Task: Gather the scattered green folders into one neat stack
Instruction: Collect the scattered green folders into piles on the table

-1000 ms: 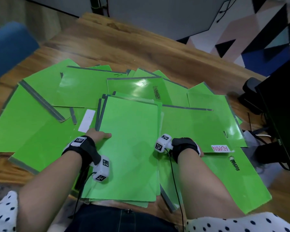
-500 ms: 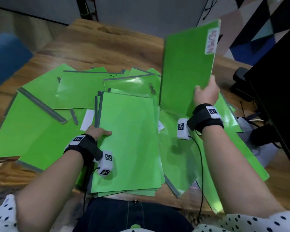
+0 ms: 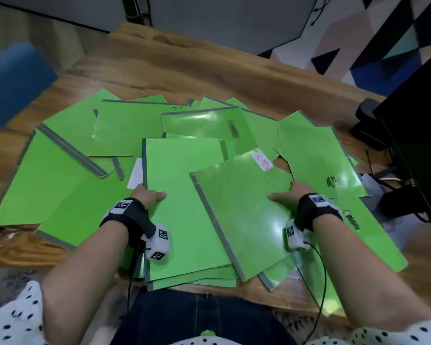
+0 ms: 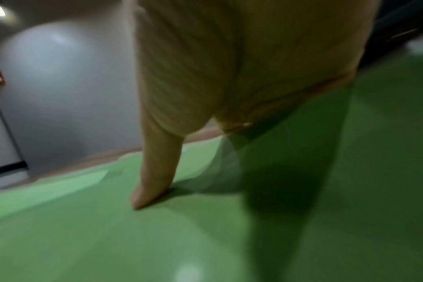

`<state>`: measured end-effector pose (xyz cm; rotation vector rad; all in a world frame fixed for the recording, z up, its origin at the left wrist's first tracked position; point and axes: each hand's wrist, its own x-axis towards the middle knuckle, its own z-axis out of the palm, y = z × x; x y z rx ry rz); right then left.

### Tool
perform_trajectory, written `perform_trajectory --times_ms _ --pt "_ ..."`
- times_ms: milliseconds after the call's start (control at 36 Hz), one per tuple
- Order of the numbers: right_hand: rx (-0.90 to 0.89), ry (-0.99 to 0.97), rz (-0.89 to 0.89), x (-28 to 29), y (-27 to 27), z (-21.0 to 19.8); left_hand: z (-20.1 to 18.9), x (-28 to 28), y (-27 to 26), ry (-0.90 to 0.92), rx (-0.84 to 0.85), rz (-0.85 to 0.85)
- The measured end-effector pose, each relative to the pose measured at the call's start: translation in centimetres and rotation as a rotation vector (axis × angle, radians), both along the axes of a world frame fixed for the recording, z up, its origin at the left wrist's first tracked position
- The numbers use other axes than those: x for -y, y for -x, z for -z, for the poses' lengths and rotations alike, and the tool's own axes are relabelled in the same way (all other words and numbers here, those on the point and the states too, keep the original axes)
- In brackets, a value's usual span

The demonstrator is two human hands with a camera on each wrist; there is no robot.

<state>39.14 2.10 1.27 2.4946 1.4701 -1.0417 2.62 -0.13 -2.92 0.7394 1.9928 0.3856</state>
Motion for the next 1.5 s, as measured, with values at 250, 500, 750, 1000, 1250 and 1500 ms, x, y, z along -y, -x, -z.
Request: perform_trajectory --times_ms 250,500,750,1000,1250,1500 --pt "0.26 0.126 -0.075 -0.5 0.5 2.2 -0.2 -0.4 0.2 0.039 -0.05 0.074" --pt "0.31 0.121 -0.003 -0.4 0.4 2.8 -0.1 -0.4 0.3 0.041 -0.044 0.063" --pt "0.258 0.126 -0.029 -1.4 -1.3 0.5 -0.4 -0.7 0.5 0.052 -0.056 0.079" --pt "0.27 0.046 -0.241 -4.2 0.1 -6.3 -1.6 -0.9 0.0 0.107 -0.139 0.193" --pt "0.439 -0.18 -0.275 -4.4 -0.4 -14.7 -1.8 -1.0 -0.1 0.135 -0.195 0.282" --pt "0.417 -0.607 -0.158 -5.2 2.2 -22.8 -2.2 -0.7 -0.4 0.13 -0.171 0.243"
